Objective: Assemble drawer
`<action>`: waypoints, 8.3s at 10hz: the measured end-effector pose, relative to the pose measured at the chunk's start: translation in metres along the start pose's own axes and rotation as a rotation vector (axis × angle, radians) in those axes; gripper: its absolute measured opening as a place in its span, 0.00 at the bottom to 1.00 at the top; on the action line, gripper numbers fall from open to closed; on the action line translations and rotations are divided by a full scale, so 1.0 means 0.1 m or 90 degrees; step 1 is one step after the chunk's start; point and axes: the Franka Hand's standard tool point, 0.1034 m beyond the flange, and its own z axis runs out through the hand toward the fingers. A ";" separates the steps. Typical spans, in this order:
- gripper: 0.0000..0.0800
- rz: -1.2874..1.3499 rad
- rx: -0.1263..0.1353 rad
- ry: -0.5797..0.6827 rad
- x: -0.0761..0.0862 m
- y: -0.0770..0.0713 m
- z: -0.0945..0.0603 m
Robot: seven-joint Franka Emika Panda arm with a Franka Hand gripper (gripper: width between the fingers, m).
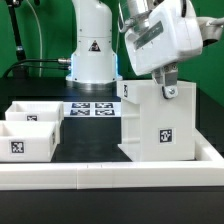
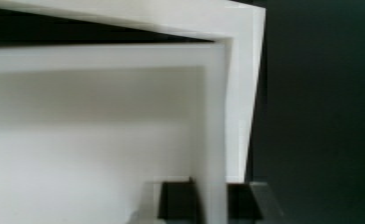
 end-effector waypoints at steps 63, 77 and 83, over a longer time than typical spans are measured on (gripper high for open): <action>0.81 -0.797 -0.184 0.007 1.75 1.38 0.31; 0.27 -0.803 -0.191 -0.014 1.71 1.38 0.40; 0.05 -0.803 -0.191 -0.014 1.71 1.38 0.40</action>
Offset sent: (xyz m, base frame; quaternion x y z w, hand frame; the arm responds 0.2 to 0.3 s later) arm 0.0334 -0.0045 -0.0130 -0.0228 0.0022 0.0763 0.9968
